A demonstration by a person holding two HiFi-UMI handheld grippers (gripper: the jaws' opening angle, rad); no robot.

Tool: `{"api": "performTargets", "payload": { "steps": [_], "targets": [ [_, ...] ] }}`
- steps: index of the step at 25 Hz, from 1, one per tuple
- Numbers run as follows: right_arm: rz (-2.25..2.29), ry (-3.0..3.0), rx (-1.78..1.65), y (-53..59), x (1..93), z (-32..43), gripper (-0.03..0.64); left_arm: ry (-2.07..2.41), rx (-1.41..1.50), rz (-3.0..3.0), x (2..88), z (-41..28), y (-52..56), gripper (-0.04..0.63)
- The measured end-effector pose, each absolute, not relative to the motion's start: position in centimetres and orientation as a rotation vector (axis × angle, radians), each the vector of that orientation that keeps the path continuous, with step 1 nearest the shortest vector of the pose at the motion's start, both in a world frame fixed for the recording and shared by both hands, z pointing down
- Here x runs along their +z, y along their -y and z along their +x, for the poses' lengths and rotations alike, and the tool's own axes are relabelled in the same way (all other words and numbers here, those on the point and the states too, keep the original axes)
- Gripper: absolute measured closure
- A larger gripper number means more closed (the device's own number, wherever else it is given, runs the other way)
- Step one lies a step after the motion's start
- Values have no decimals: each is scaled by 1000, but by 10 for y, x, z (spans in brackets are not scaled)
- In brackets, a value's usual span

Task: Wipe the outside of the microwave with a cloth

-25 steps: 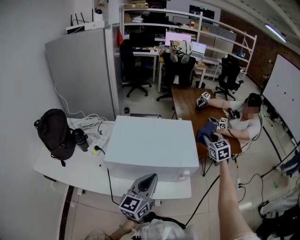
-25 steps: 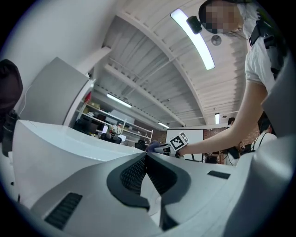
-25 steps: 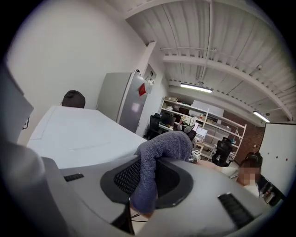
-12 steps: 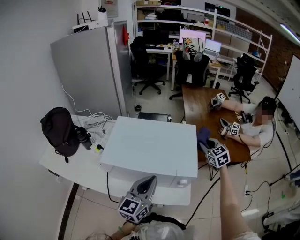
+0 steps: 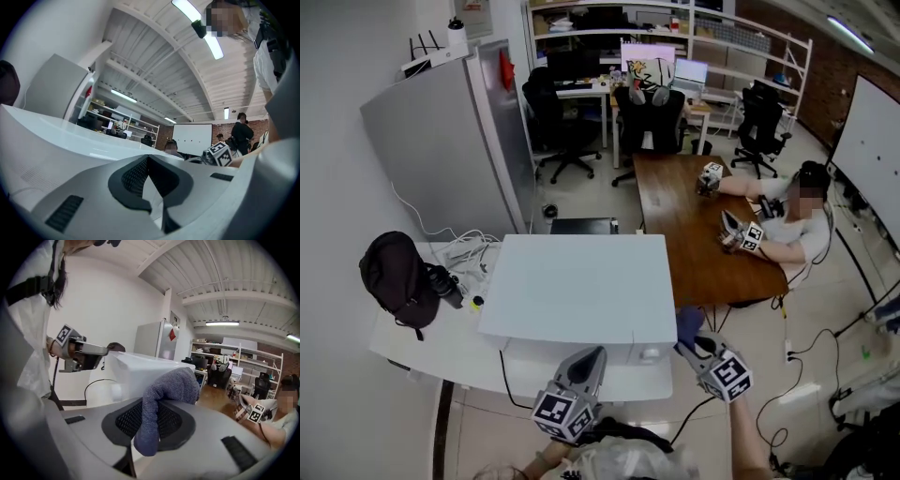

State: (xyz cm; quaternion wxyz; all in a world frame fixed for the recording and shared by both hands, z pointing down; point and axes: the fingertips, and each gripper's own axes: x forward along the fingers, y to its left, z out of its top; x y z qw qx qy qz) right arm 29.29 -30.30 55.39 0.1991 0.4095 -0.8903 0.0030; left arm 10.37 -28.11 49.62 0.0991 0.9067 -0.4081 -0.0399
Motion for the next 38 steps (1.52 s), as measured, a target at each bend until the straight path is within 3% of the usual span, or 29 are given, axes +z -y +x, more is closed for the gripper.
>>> {"api": "performTargets", "payload": {
  "steps": [7, 14, 25, 32, 38],
  "targets": [
    [1271, 2430, 16, 272, 553, 307, 538, 1172, -118, 2671, 500, 111, 282, 609],
    [1396, 2358, -85, 394, 532, 368, 538, 1217, -82, 2664, 501, 98, 278, 609],
    [1331, 2306, 161, 541, 593, 344, 538, 1413, -42, 2571, 503, 50, 273, 609],
    [1270, 2350, 170, 526, 605, 328, 538, 1446, -37, 2531, 508, 36, 278, 609],
    [1186, 2386, 124, 447, 610, 317, 538, 1357, -51, 2576, 508, 53, 287, 609]
  ]
}}
